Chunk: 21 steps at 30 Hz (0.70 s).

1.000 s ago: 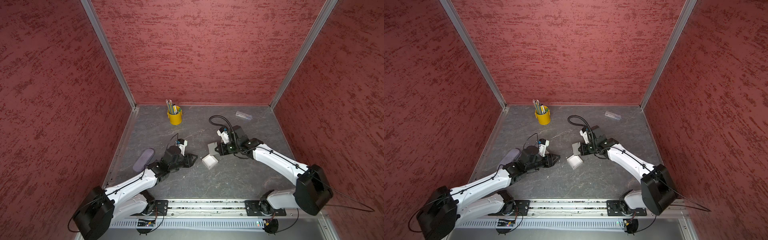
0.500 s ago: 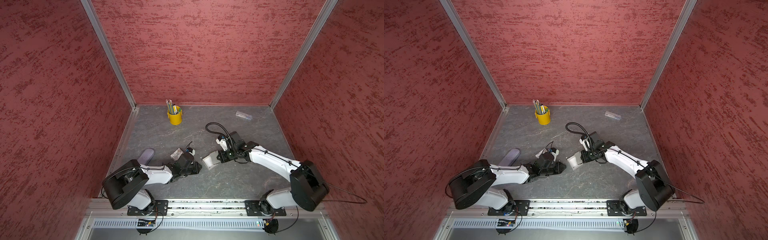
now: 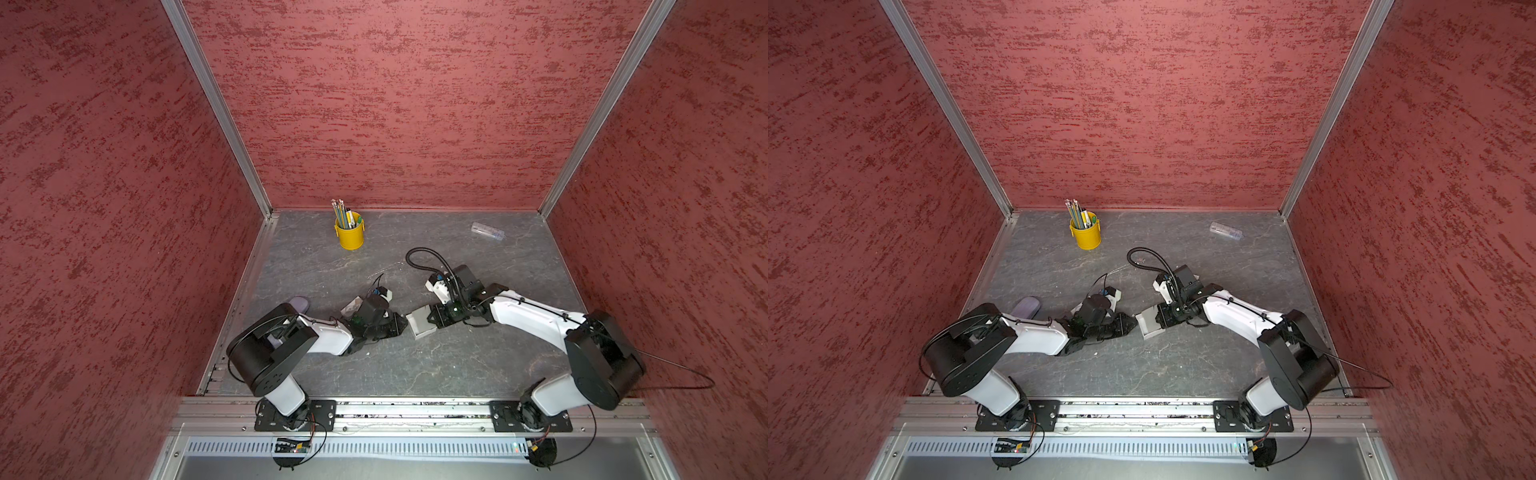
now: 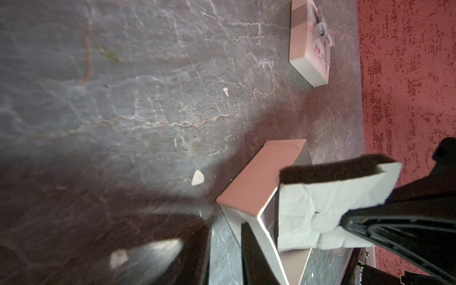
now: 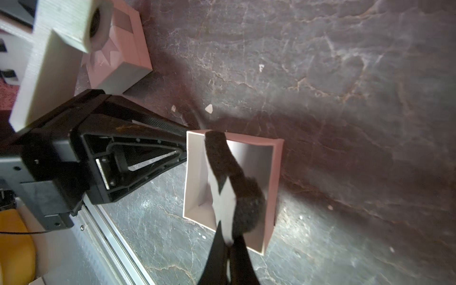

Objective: Take the necklace out of the lift-off lid jewelry box
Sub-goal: Place the inner lining in the jewelry box.

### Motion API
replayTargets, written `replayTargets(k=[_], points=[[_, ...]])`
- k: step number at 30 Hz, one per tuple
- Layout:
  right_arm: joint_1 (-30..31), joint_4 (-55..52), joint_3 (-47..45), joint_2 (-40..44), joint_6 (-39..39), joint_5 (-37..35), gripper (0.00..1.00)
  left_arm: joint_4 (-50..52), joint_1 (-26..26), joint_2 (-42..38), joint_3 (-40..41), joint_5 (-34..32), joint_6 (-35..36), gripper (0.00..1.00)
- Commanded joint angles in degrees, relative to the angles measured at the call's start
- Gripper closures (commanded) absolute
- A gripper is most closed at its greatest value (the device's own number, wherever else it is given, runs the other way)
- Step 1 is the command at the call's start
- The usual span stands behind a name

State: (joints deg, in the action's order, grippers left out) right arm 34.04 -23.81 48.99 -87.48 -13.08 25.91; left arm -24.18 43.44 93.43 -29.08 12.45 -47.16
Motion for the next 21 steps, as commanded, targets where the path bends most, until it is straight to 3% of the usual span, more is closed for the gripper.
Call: replayTargets(k=[1, 11, 14, 18, 21], points=[[0.37, 0.9, 0.29, -1.82, 0.77, 2.76, 1.0, -2.7, -0.54, 1.5, -1.41, 1.7, -0.22, 0.77], [0.41, 3.54, 0.05, -5.18, -1.82, 4.86, 1.0, -2.71, -1.1, 2.64, -1.99, 2.23, -0.39, 0.77], [0.44, 3.82, 0.2, -4.83, -3.07, 4.07, 0.9, -2.71, -1.1, 2.72, -1.93, 2.23, -0.65, 0.78], [0.49, 2.19, 0.95, -2.82, -4.5, 1.03, 0.65, -2.71, -1.08, 2.55, -1.72, 2.0, -0.74, 0.78], [0.5, 0.6, 1.41, -1.03, -5.45, -2.36, 0.56, -2.71, -1.08, 2.31, -1.55, 1.76, -0.73, 0.78]])
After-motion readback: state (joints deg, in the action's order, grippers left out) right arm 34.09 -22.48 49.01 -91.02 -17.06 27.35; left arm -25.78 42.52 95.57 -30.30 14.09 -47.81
